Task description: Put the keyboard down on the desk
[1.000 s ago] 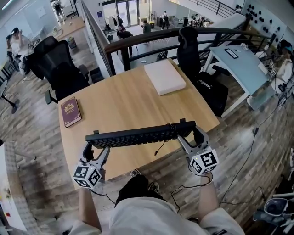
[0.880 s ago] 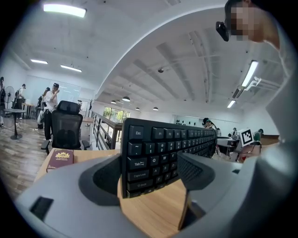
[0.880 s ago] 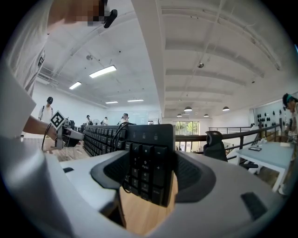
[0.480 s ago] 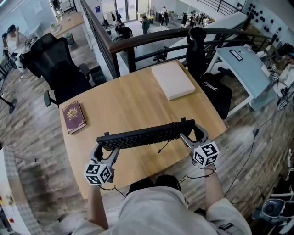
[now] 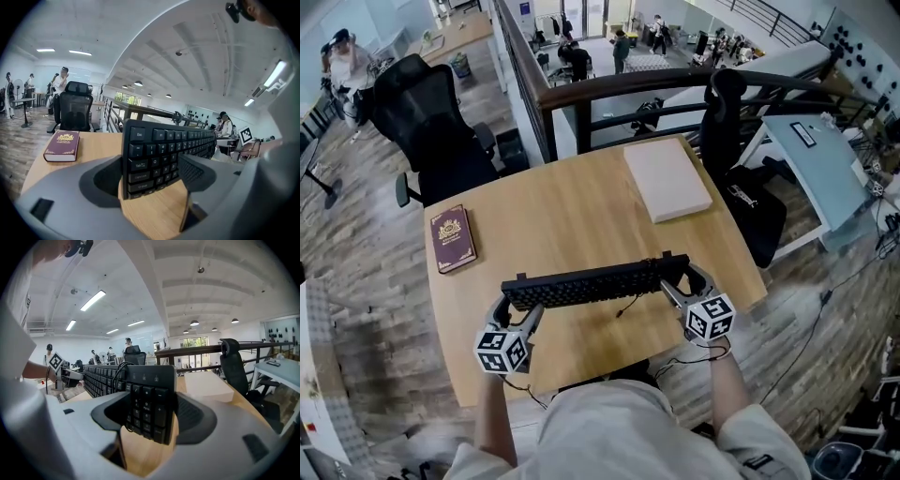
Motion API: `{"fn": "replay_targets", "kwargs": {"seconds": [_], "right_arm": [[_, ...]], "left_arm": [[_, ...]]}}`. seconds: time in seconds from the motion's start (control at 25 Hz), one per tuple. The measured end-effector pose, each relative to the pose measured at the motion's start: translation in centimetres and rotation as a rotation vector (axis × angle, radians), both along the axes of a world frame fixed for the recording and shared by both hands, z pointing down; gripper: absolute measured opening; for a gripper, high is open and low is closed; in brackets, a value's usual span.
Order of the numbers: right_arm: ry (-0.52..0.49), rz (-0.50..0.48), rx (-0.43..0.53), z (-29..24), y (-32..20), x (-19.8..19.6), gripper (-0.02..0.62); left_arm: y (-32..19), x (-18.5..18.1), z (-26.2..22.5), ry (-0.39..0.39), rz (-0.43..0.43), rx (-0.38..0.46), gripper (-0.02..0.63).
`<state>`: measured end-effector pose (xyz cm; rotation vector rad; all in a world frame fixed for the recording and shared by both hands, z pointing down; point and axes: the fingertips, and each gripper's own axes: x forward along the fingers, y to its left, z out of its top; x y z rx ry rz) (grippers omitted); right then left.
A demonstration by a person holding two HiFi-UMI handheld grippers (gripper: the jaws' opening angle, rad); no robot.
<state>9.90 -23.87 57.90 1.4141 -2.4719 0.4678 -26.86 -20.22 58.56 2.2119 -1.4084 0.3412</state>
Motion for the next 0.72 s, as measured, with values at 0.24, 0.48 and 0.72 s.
{"fn": "replay_targets", "kwargs": {"seconds": [0.24,0.48,0.72], "right_arm": [[-0.014,-0.063,-0.018,1.1,-2.8,1.0,0.295],[-0.027,-0.118,-0.068,3.2,-4.2,1.9,0.295],[-0.032,-0.160,-0.129,5.4,-5.4,3.1,0.295]], "left_arm": [[-0.4,1.4,0.5,-0.012,-0.054,-0.023,0.373],[0.1,2.6,1.7,-0.025,-0.090,-0.063,0.373],[0.4,4.2,3.0,-0.032,-0.112,-0.112,0.373]]}}
